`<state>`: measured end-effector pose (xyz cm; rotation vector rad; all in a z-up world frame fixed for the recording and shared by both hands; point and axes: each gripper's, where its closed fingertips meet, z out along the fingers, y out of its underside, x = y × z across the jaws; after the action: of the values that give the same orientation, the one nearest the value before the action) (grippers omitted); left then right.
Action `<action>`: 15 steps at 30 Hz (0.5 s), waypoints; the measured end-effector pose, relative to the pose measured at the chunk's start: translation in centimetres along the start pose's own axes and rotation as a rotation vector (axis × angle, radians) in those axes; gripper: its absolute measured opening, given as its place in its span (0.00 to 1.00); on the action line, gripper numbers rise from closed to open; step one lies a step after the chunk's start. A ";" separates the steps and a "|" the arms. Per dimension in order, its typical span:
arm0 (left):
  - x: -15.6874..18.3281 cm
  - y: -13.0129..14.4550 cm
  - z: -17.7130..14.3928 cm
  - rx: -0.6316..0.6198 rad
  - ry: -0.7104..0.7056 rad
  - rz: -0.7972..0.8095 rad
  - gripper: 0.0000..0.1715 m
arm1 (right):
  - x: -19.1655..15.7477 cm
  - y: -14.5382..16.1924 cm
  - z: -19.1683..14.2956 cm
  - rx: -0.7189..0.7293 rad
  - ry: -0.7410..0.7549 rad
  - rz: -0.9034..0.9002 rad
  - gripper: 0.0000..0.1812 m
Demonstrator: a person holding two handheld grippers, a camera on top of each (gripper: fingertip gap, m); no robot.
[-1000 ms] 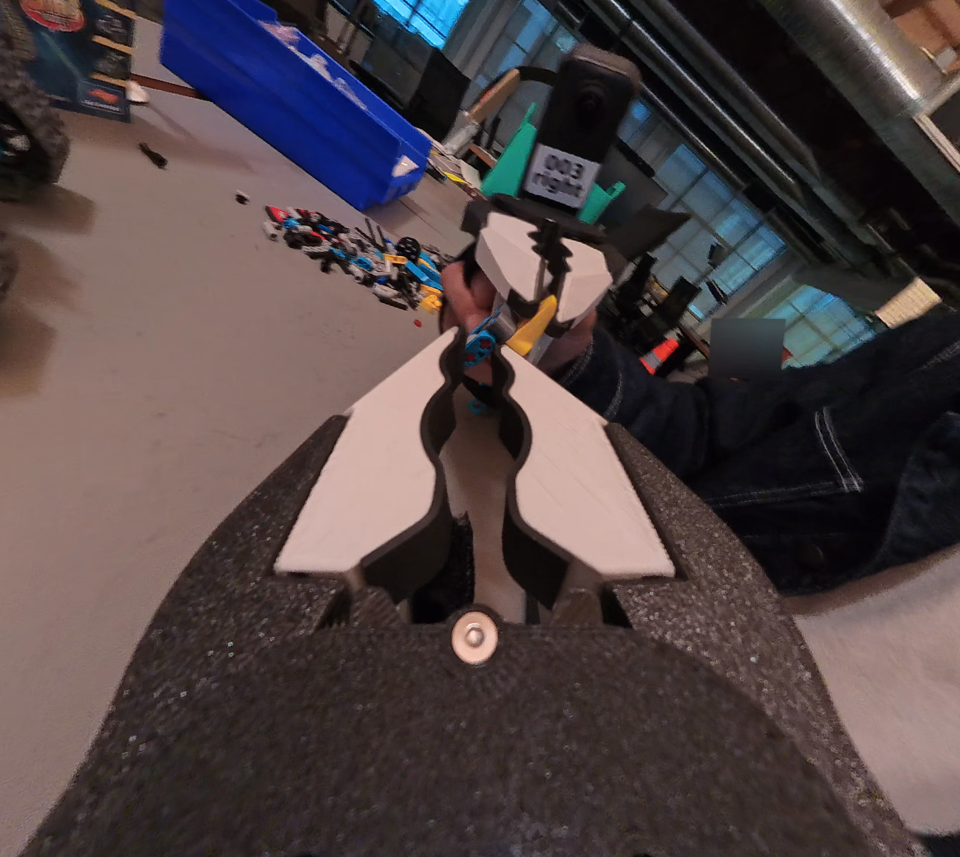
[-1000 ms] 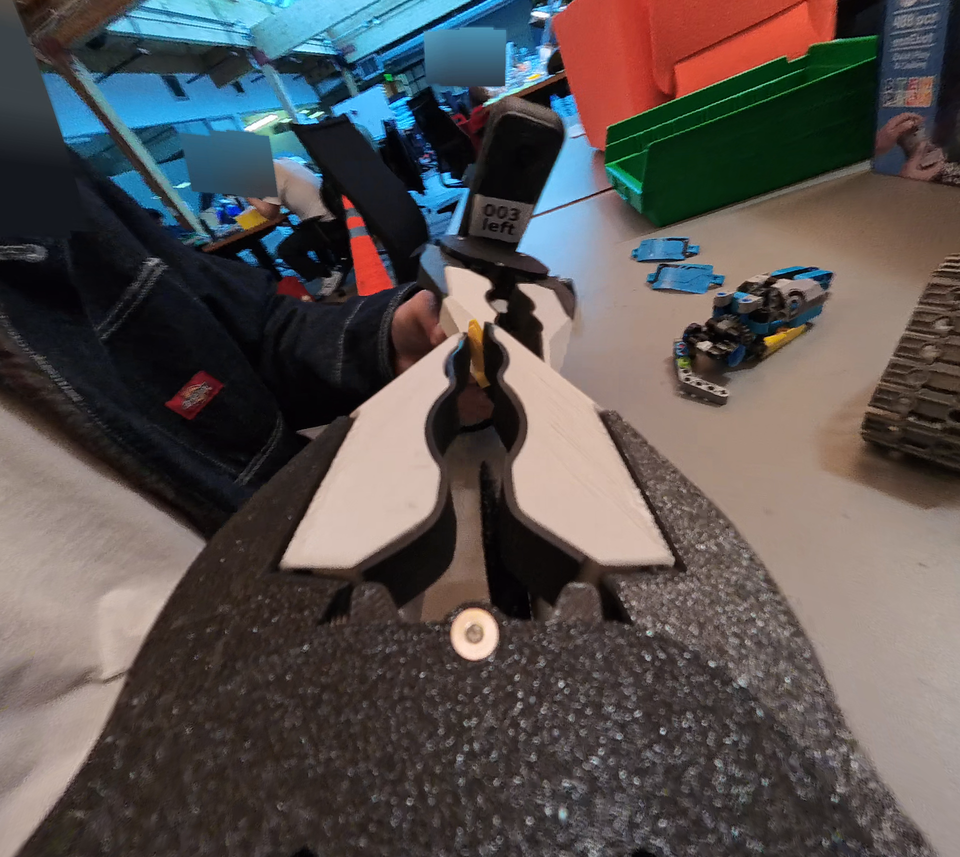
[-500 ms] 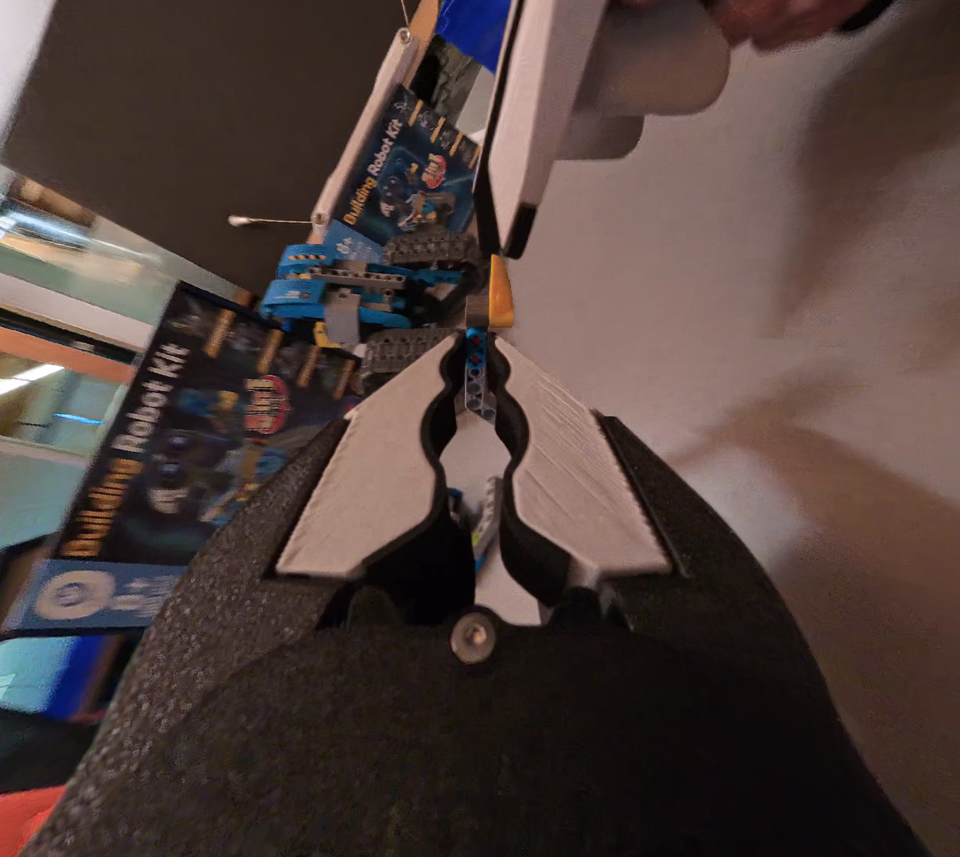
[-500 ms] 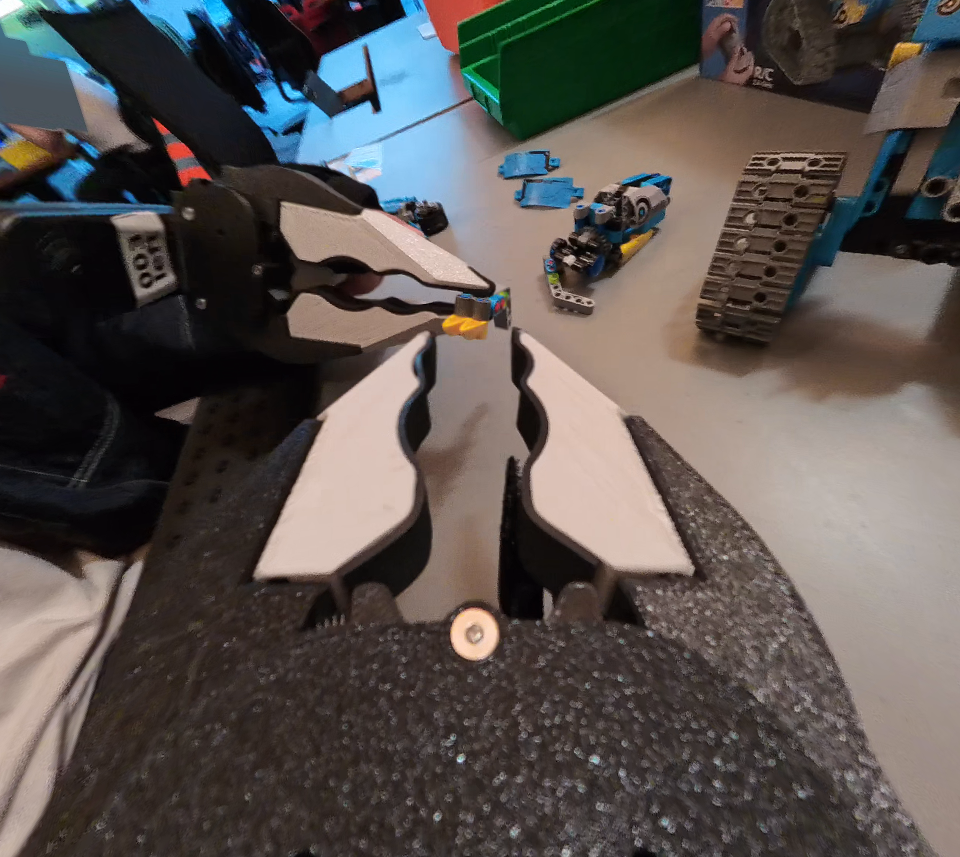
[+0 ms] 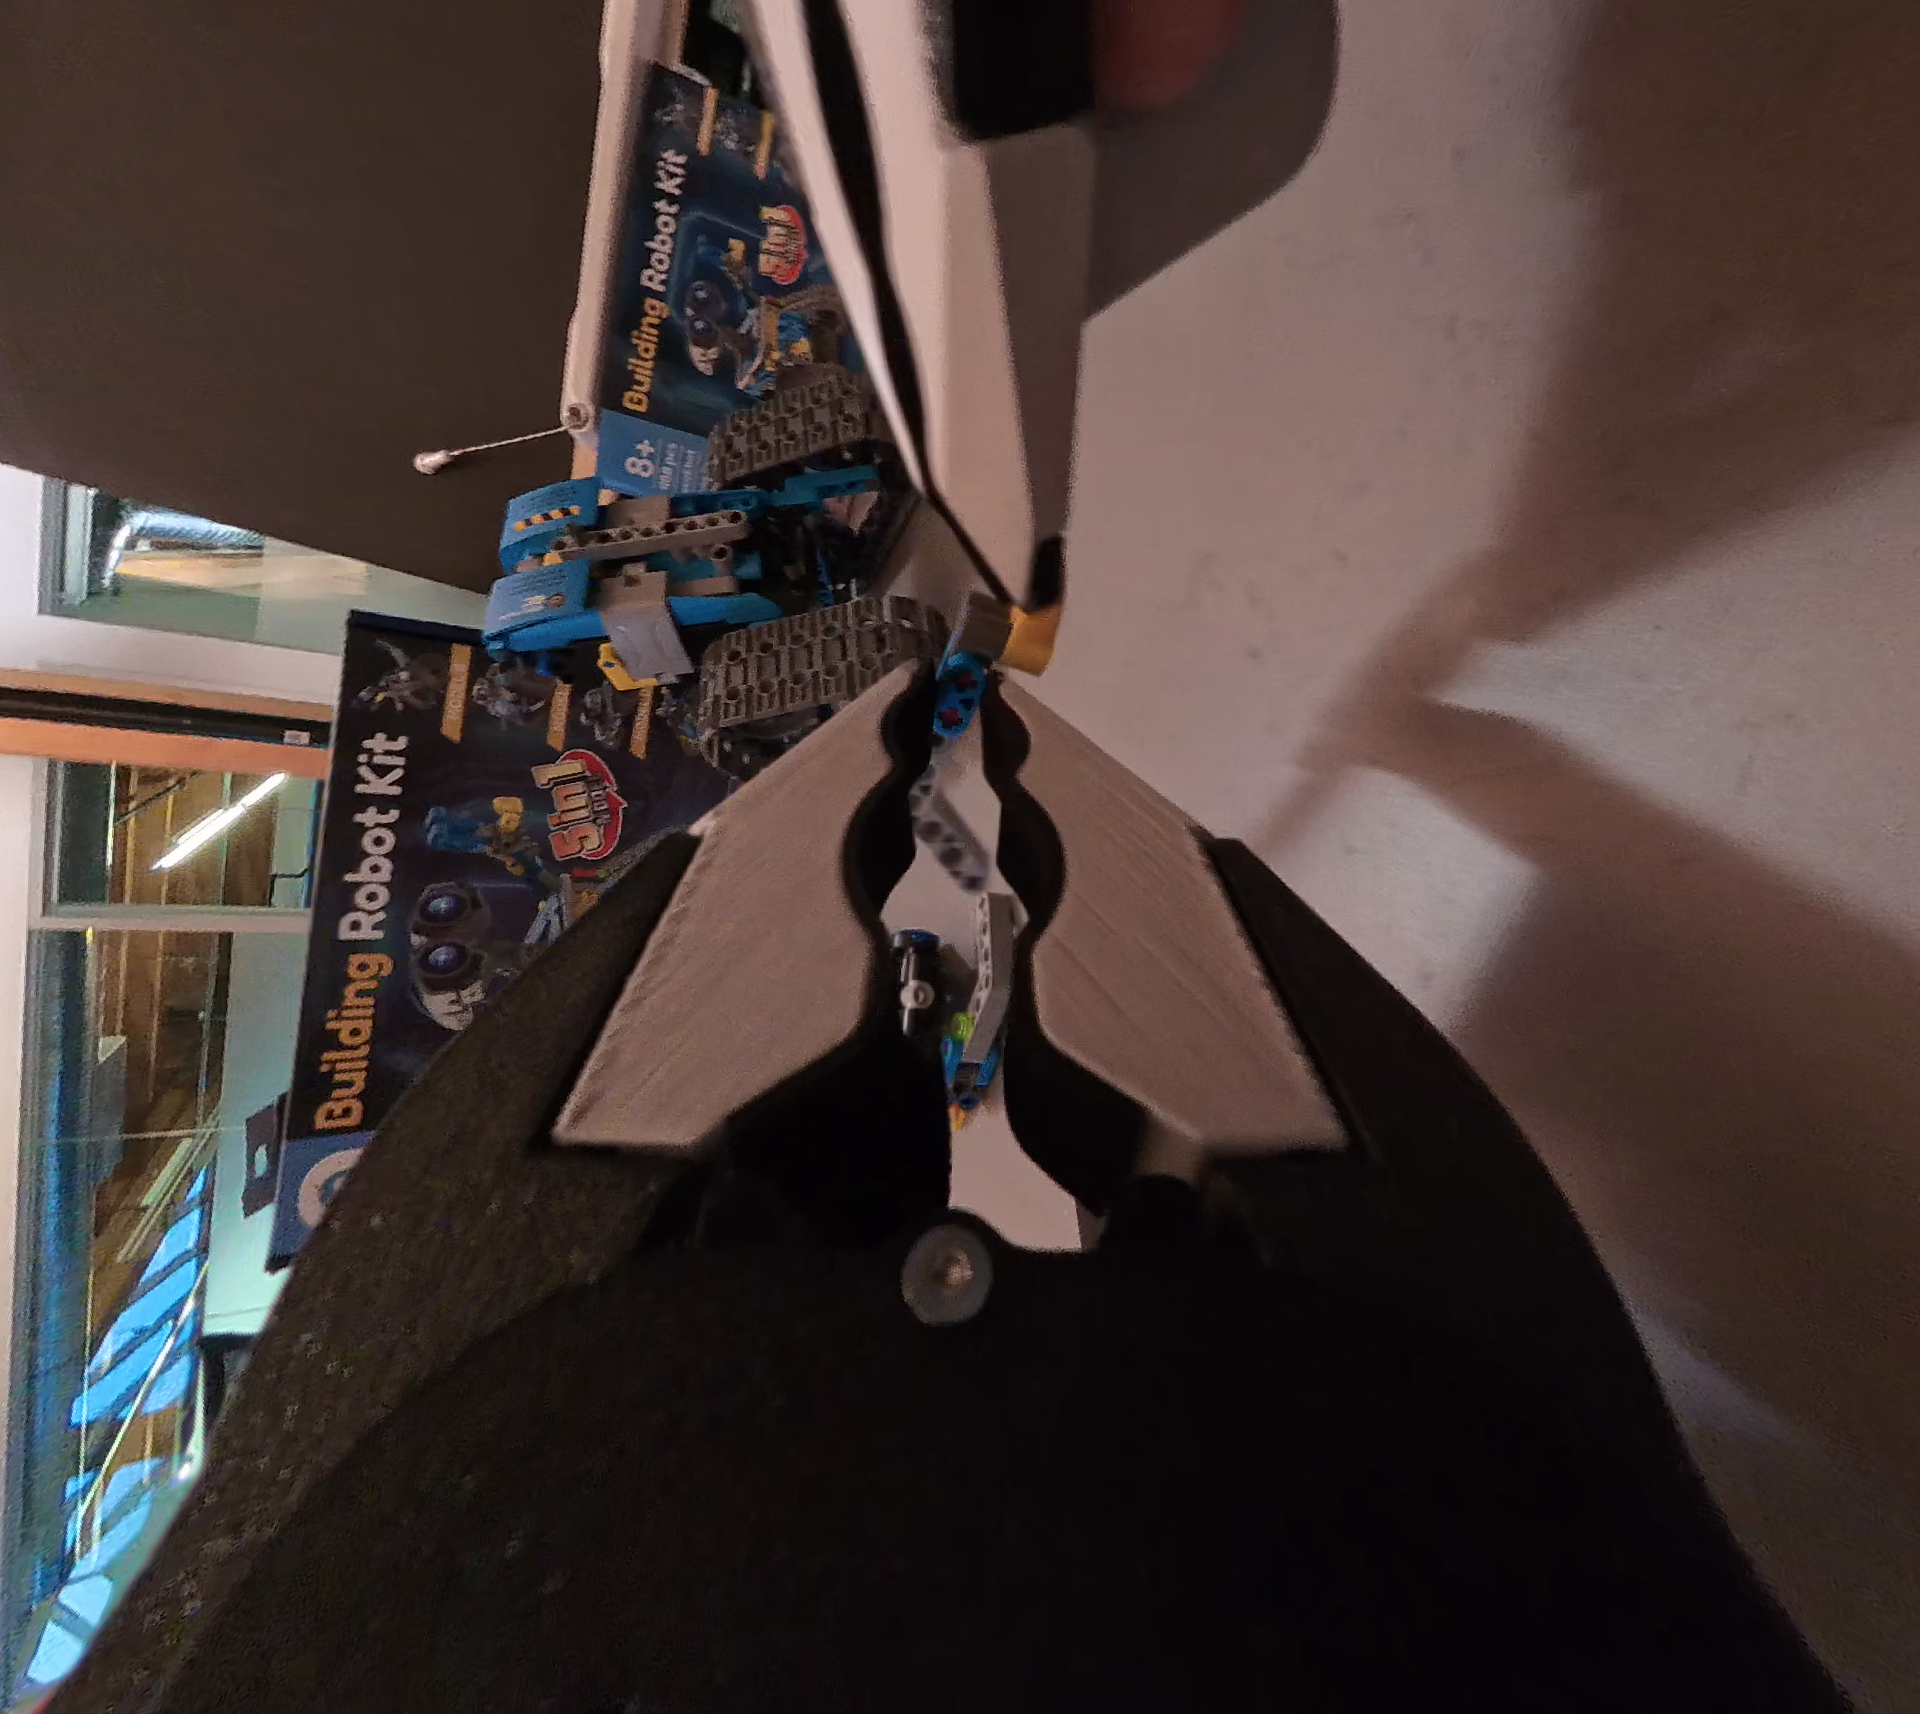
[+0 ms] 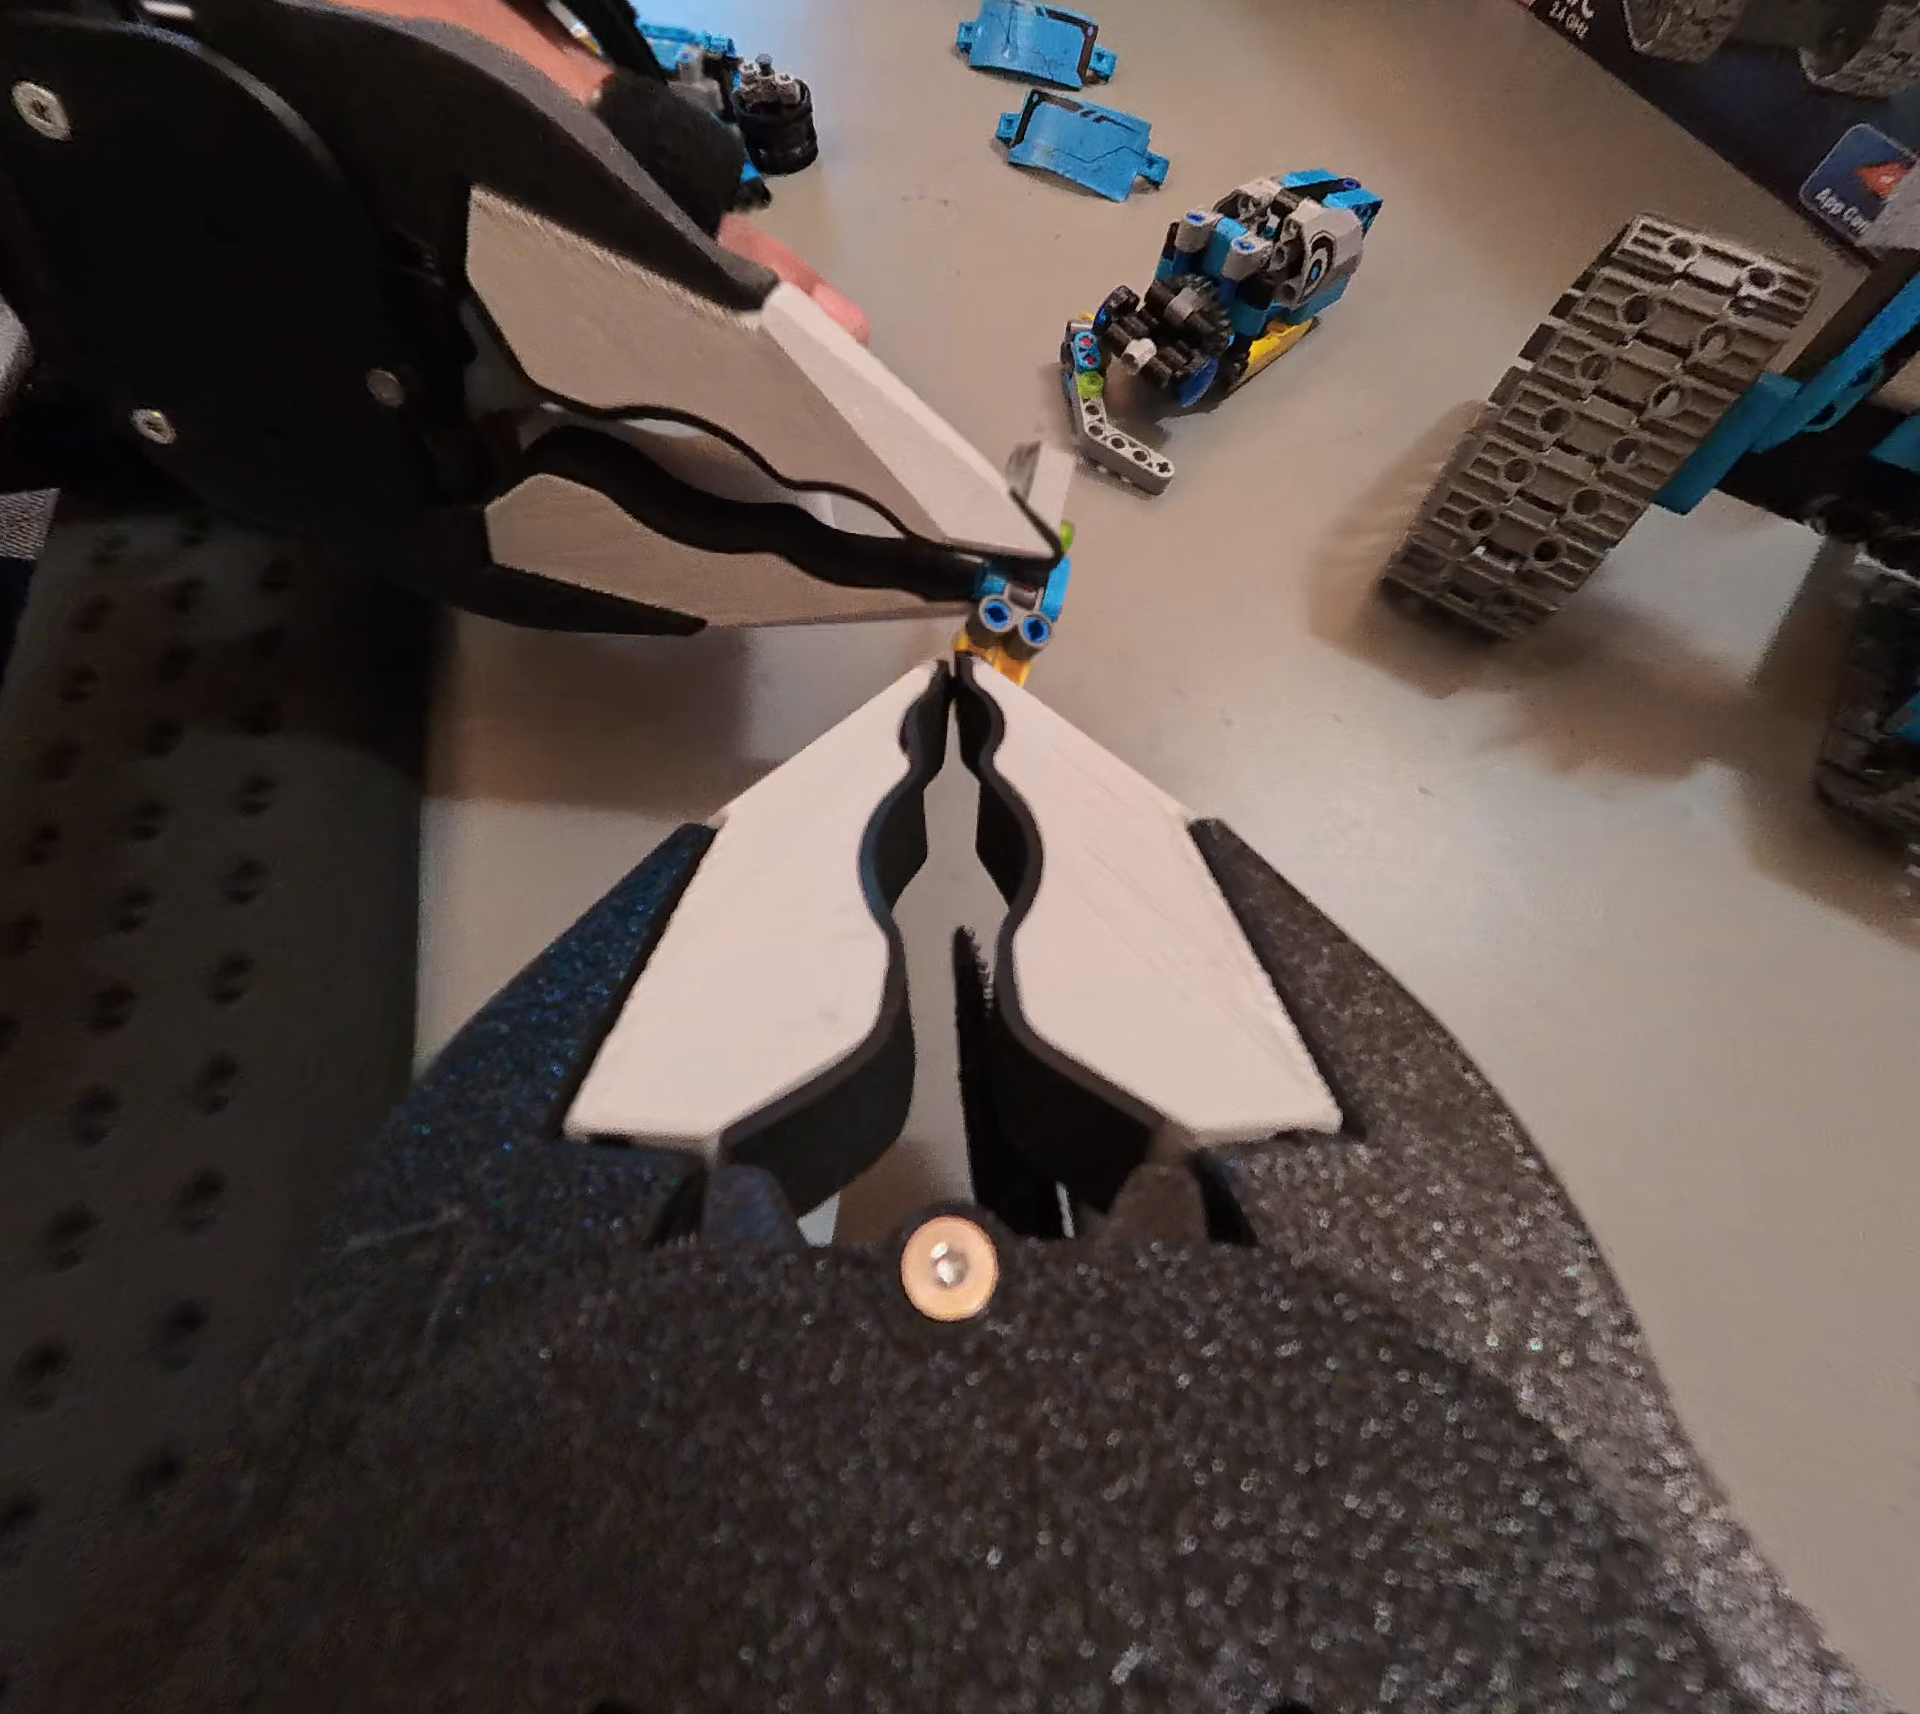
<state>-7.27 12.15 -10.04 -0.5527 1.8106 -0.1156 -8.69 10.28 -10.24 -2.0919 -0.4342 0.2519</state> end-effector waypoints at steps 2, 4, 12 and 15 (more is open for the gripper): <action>0.1 0.0 0.0 -0.005 -0.001 -0.007 0.04 | 0.0 0.4 0.2 -0.021 0.014 -0.020 0.00; -0.2 0.0 0.0 -0.007 -0.008 -0.024 0.04 | 0.0 0.0 0.2 -0.010 0.029 -0.031 0.00; 0.3 0.3 0.1 0.022 0.103 -0.203 0.03 | 1.3 -2.0 -2.4 0.137 0.051 -0.035 0.05; 0.6 -0.2 -0.1 0.066 0.154 -0.258 0.03 | 0.6 -2.2 -2.7 0.148 0.088 -0.184 0.12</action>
<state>-7.44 11.72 -10.45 -0.7449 1.8692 -0.4018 -7.68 9.50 -7.01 -1.8966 -0.5351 0.0802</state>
